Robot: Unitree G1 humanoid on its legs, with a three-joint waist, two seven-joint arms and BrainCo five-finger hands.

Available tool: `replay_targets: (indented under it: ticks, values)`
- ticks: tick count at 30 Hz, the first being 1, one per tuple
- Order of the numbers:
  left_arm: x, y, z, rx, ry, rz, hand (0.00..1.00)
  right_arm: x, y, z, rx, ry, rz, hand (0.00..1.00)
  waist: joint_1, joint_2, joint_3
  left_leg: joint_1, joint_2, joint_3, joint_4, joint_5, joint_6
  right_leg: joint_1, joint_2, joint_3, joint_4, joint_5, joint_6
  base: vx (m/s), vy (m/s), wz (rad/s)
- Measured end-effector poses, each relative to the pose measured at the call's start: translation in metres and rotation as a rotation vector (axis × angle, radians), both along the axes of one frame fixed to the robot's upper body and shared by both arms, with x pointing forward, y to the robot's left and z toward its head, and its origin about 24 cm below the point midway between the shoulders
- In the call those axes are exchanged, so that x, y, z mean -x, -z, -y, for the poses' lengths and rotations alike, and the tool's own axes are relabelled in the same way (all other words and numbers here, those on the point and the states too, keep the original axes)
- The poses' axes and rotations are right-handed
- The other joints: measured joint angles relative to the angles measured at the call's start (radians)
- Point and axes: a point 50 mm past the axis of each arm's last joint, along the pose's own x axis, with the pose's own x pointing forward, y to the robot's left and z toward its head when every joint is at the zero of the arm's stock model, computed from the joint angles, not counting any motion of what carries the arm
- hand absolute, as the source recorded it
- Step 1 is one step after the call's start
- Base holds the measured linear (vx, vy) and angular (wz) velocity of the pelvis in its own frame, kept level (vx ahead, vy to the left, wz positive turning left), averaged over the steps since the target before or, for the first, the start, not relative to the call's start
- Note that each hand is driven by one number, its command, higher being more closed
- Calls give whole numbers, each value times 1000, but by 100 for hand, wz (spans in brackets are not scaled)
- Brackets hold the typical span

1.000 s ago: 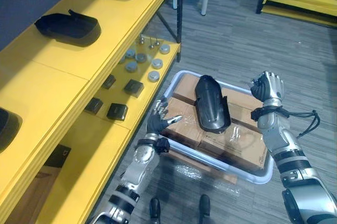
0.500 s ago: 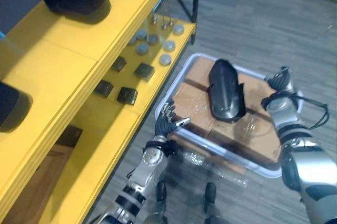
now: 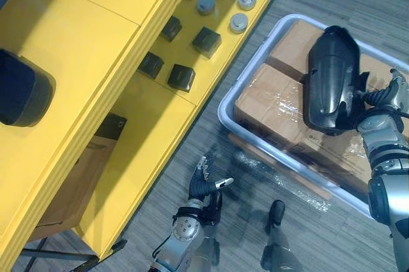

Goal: Walk over and take plastic housings, then place them on the shelf

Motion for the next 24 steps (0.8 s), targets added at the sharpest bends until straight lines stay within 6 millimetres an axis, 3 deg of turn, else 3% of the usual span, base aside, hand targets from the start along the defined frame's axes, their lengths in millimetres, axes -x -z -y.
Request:
replay_targets:
  ticks: [1,2,10,15,19,21,24]
  values:
    - [0,0,1,6,-1,-1,0,1,6,2,-10,0,-23,0,9,1,2,-4,0,-2,0,0,0,-3,0,-1,0,0,0,18,37,8]
    - [0,0,1,9,-1,-1,0,1,7,2,-16,-3,-29,100,15,1,2,-5,0,-1,0,0,0,-5,0,-1,0,0,0,25,45,3]
    - [-3,-4,-5,41,-40,12,0,10,1,19,2,15,-50,100,21,1,3,-13,-4,-5,2,1,1,-14,-5,-3,9,-3,3,26,37,1]
    - [-4,-6,-3,64,-43,11,0,13,7,23,-106,31,-20,100,26,2,3,7,-5,-3,6,2,2,7,-5,-1,11,-6,2,42,30,0]
    - [-5,-16,-2,84,-41,49,0,10,17,19,-149,36,-41,100,21,1,3,36,-2,4,8,0,0,27,-5,4,27,-17,2,43,21,-1]
    - [-5,-17,-3,81,-41,54,0,6,25,11,-152,17,-61,100,15,-3,6,59,1,18,9,-4,-1,41,-3,24,28,-18,2,39,15,-22]
    - [-8,-24,-10,70,-49,89,0,-5,21,-11,-72,-65,-42,100,12,-18,15,94,11,77,20,-22,-3,48,6,79,27,-14,-2,36,-1,-52]
